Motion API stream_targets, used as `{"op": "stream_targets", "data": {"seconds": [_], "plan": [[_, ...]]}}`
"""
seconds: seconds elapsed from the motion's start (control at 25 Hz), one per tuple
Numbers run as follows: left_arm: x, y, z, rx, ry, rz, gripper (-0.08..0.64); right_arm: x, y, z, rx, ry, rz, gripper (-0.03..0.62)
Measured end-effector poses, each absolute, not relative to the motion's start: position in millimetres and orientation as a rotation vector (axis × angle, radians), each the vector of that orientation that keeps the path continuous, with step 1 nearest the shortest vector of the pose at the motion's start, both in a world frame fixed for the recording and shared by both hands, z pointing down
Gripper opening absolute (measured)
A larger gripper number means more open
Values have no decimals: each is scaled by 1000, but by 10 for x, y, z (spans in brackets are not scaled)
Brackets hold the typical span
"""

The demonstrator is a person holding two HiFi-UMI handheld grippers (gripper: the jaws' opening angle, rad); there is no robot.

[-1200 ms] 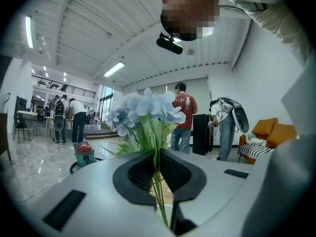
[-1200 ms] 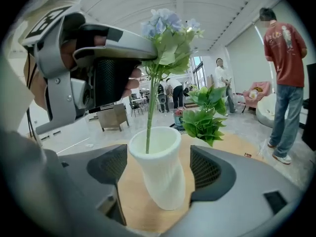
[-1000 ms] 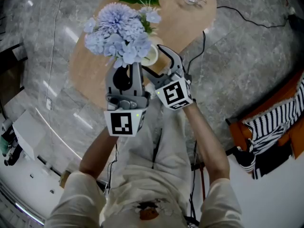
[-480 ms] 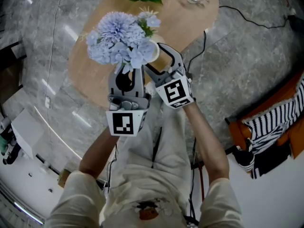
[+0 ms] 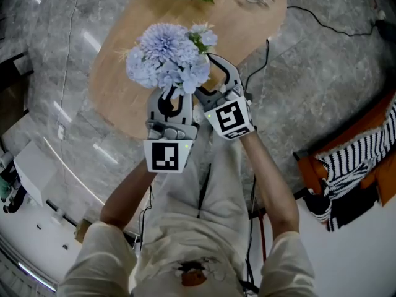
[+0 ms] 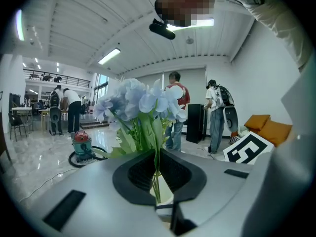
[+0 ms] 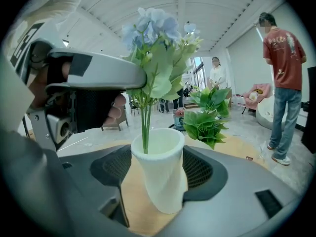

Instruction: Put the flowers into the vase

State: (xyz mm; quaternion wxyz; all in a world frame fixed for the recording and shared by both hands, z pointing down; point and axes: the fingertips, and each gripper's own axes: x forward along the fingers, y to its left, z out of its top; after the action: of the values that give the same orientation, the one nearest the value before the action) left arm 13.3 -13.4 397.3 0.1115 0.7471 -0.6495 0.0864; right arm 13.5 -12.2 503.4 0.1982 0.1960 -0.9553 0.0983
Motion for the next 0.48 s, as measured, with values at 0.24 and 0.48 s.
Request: {"op": "stream_targets", "data": {"seconds": [0.24, 0.48], "plan": [[151, -76, 4126, 2186, -1846, 335, 23, 105, -97, 5032, 529, -2676, 280, 330], [185, 2, 4254, 2255, -1775, 488, 23, 71, -75, 5047, 511, -2664, 262, 330]]}}
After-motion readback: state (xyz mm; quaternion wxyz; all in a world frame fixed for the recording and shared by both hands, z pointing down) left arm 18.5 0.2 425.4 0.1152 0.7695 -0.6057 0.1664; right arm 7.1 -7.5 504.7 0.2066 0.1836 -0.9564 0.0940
